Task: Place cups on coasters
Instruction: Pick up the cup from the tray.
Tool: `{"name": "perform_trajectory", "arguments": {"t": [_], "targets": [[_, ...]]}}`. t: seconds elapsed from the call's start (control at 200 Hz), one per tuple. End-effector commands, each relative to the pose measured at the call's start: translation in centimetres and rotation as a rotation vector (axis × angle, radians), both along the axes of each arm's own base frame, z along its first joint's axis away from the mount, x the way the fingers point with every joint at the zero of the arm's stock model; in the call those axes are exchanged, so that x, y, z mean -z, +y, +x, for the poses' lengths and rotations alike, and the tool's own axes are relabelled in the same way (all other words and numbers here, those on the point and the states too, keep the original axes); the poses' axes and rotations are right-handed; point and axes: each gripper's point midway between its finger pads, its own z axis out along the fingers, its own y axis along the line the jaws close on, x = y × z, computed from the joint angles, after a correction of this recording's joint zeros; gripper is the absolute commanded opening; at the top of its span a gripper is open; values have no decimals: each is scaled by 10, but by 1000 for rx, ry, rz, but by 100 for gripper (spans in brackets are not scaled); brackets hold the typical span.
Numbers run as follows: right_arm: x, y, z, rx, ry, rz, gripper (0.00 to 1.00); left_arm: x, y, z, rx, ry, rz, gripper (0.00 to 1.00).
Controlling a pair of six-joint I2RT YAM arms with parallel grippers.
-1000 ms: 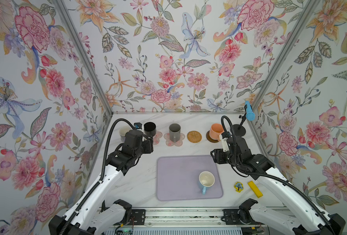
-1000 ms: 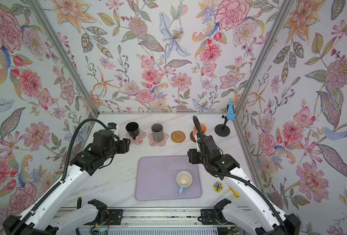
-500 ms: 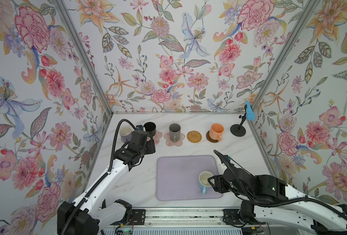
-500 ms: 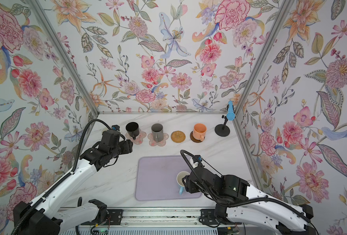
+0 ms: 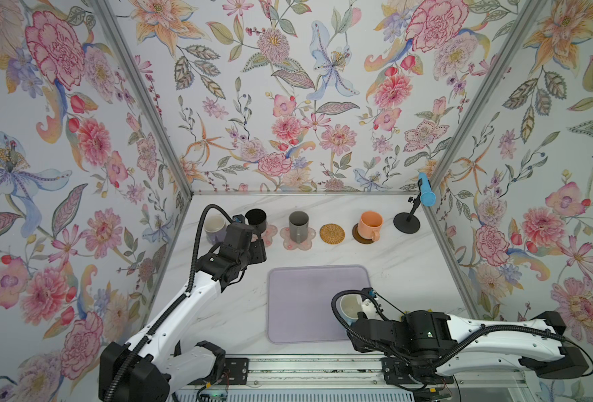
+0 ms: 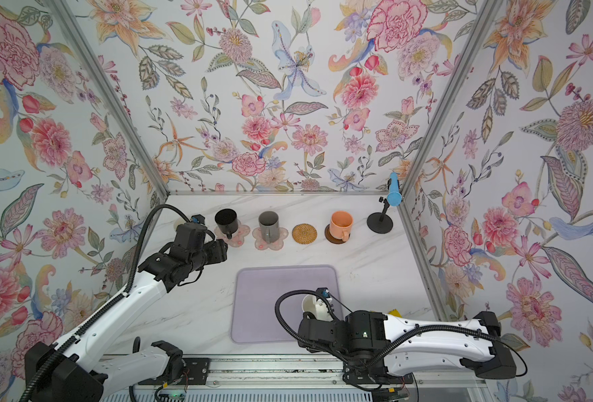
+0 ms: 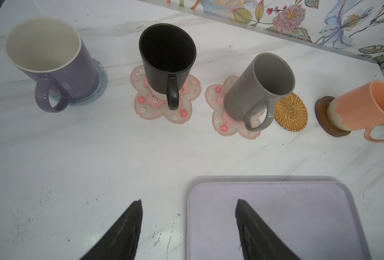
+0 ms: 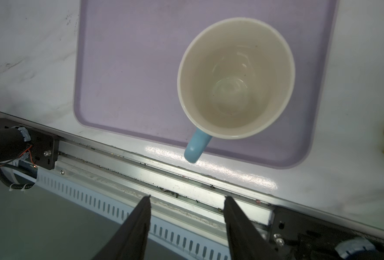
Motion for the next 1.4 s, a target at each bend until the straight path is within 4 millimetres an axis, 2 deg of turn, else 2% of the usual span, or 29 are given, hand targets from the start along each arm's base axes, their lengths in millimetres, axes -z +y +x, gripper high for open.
{"name": "perform_trajectory", "arguments": {"t": [0.0, 0.115, 0.19, 0.29, 0.44, 0.535, 0.621, 0.996, 1.146, 1.271, 1.391], "targets": [[9, -15, 10, 116, -41, -41, 50, -4, 4, -6, 7, -9, 26, 69], [7, -18, 24, 155, -120, -60, 48, -11, 8, -8, 7, -13, 51, 69], [14, -20, 27, 164, -107, -78, 48, -15, 12, -9, 5, -14, 70, 70], [23, -10, 24, 125, -73, -63, 48, -18, 15, -11, 0, -24, 80, 70], [27, 2, 24, 86, -53, -31, 49, -17, 18, -11, -8, -26, 87, 70], [27, 18, 25, 24, -45, 18, 50, -14, 18, -11, -4, -21, 87, 70], [30, 21, 25, 14, -35, 16, 51, -12, 17, -11, -1, -16, 83, 69], [49, 12, 38, 62, -4, -80, 55, -9, 27, -18, -18, -19, 88, 70], [58, 1, 42, 112, 6, -101, 56, -9, 30, -18, -23, -18, 93, 69], [58, -11, 43, 154, -2, -98, 51, -9, 31, -19, -24, -19, 93, 69], [55, -20, 44, 188, -12, -85, 40, -5, 31, -20, -27, -10, 92, 69]]}}
